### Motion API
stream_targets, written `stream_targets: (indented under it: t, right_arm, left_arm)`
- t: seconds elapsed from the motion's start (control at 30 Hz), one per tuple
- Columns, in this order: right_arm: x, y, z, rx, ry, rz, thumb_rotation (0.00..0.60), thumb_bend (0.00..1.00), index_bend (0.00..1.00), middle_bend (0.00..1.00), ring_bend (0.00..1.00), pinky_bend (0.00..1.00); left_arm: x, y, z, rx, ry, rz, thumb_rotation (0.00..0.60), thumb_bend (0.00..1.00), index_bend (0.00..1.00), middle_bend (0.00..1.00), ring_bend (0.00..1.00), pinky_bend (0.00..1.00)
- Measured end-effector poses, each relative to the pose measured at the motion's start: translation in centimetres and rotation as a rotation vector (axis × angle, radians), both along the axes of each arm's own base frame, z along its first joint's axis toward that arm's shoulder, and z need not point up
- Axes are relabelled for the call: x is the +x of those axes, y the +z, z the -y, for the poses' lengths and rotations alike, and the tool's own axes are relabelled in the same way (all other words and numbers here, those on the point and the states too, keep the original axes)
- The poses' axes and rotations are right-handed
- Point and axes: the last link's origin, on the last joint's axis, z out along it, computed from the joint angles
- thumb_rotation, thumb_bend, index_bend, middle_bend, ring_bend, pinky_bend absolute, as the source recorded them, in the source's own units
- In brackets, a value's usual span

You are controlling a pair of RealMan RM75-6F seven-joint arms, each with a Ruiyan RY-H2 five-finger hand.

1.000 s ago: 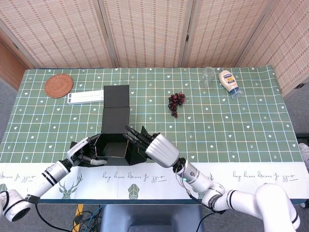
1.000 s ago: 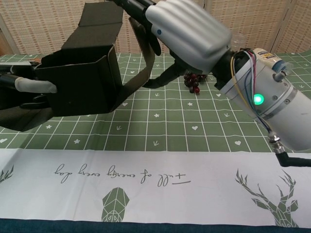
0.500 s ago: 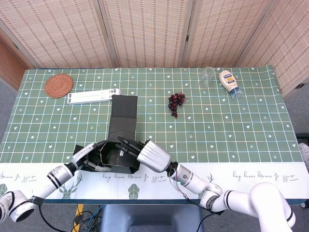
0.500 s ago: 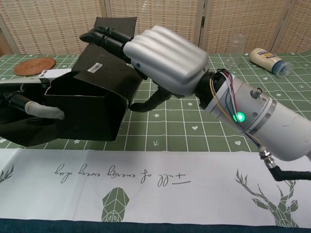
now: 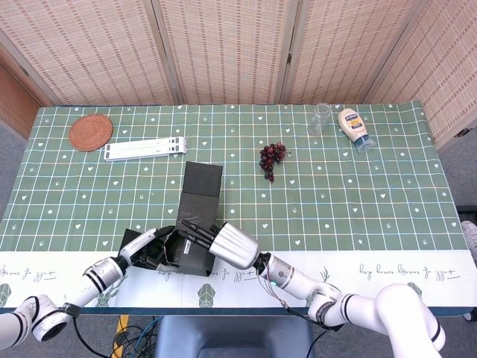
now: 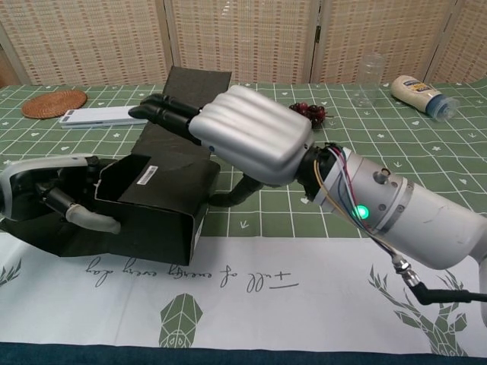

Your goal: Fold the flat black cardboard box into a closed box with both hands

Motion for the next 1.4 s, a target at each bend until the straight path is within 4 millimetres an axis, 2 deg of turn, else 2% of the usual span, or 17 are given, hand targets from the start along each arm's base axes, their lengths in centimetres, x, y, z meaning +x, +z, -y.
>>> stream_targets:
  t: [0.2, 0.37, 0.6, 0.8, 1.07, 1.4]
  right_arm:
    - [-0.1, -1.1, 0.2, 0.014, 0.015, -0.033, 0.600, 0.20, 0.00, 0.09, 0.65, 1.00]
    - [0.2, -1.9, 0.1, 0.040, 0.037, -0.049, 0.600, 0.21, 0.01, 0.16, 0.67, 1.00]
    - [0.5, -2.3, 0.1, 0.061, 0.064, -0.073, 0.600, 0.21, 0.17, 0.26, 0.70, 1.00]
    - [0.5, -2.6, 0.1, 0.074, 0.066, -0.094, 0.600, 0.23, 0.25, 0.32, 0.71, 1.00]
    - [0.7, -2.8, 0.1, 0.098, 0.067, -0.134, 0.600, 0.29, 0.29, 0.34, 0.72, 1.00]
    - [0.6, -2.5, -0.1, 0.122, 0.075, -0.165, 0.600, 0.29, 0.30, 0.34, 0.72, 1.00]
  left_arm:
    - [-0.6, -0.9, 0.0, 0.013, -0.009, -0.039, 0.600, 0.14, 0.22, 0.24, 0.58, 0.90]
    - [-0.9, -1.2, -0.1, 0.020, -0.007, -0.050, 0.600, 0.14, 0.22, 0.24, 0.58, 0.90]
    - [-0.9, -1.4, -0.1, 0.018, -0.007, -0.040, 0.600, 0.14, 0.20, 0.23, 0.56, 0.90]
    - [-0.8, -1.5, 0.0, 0.014, -0.012, -0.034, 0.600, 0.14, 0.20, 0.23, 0.55, 0.90]
    - [-0.7, -1.5, 0.1, 0.009, -0.015, -0.025, 0.600, 0.14, 0.20, 0.23, 0.53, 0.90]
    - [-0.4, -1.6, 0.0, -0.001, -0.026, -0.023, 0.600, 0.14, 0.15, 0.18, 0.52, 0.90]
